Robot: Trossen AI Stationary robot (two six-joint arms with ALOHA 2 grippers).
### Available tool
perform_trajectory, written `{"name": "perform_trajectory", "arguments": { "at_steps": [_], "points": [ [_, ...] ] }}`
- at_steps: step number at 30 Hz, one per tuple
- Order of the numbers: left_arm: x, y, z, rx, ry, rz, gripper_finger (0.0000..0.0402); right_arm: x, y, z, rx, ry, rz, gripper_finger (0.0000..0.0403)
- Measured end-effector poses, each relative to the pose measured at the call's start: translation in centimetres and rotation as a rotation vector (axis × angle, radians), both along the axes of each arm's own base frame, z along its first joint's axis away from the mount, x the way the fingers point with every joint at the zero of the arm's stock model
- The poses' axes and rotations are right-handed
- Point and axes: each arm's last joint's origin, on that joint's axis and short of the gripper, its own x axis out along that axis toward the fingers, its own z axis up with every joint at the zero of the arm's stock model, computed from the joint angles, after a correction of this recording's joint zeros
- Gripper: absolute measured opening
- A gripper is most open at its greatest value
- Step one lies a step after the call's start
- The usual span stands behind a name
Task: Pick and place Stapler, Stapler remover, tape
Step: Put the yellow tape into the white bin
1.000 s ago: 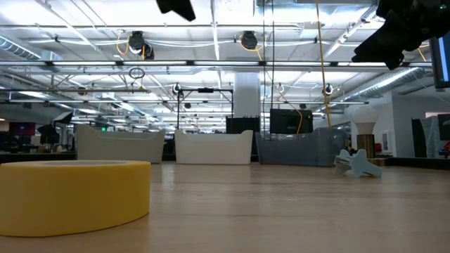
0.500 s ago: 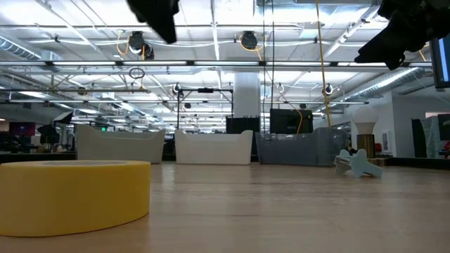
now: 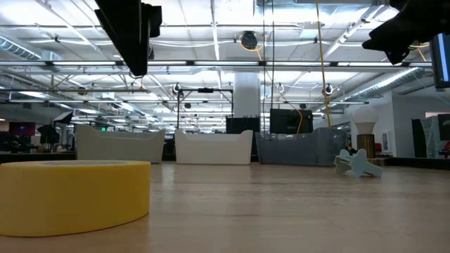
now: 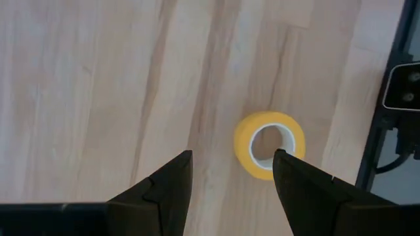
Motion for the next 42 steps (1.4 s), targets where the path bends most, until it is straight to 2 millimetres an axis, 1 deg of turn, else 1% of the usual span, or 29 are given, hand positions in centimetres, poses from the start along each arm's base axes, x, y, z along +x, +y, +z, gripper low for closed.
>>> {"name": "perform_trajectory", "arguments": {
  "at_steps": [3, 9, 13, 16, 18, 21, 25, 28, 33, 38, 42],
  "points": [
    [0.1, 0.5, 0.0, -0.003, 0.017, 0.041, 0.0212, 0.0, 0.0, -0.6, 0.001, -0.033, 0.004, 0.0134],
    [0.7, 2.0, -0.1, -0.011, 0.032, 0.126, 0.0212, 1.1, 0.0, -3.7, 0.035, -0.064, 0.018, 0.0134],
    [1.0, 2.8, -0.1, -0.051, 0.052, 0.153, 0.0212, 1.9, 0.1, -5.1, 0.034, -0.129, 0.052, 0.0134],
    [1.1, 3.0, -0.1, -0.064, 0.061, 0.176, 0.0212, 2.1, 0.1, -6.1, 0.032, -0.112, 0.051, 0.0134],
    [1.0, 3.1, -0.1, -0.065, 0.071, 0.192, 0.0212, 2.0, 0.1, -6.4, 0.029, -0.101, 0.051, 0.0134],
    [0.8, 2.9, -0.2, -0.082, 0.094, 0.212, 0.0212, 2.0, 0.1, -6.5, 0.010, -0.097, 0.055, 0.0134],
    [0.8, 2.4, -0.9, -0.096, 0.132, 0.229, 0.0212, 2.0, 0.1, -6.5, -0.003, -0.104, 0.058, 0.0134],
    [1.1, 2.0, -1.7, -0.121, 0.162, 0.236, 0.0212, 2.0, 0.1, -6.6, -0.008, -0.091, 0.058, 0.0134],
    [1.1, 0.7, -3.5, -0.146, 0.237, 0.236, 0.0212, 2.0, 0.1, -6.7, -0.011, -0.076, 0.059, 0.0134],
    [0.9, -0.7, -4.1, -0.140, 0.215, 0.225, 0.0212, 2.0, 0.1, -6.7, -0.011, -0.073, 0.058, 0.0134],
    [0.7, -1.3, -4.4, -0.100, 0.194, 0.237, 0.0212, 2.0, 0.1, -6.8, -0.011, -0.072, 0.058, 0.0134]
  ]
}}
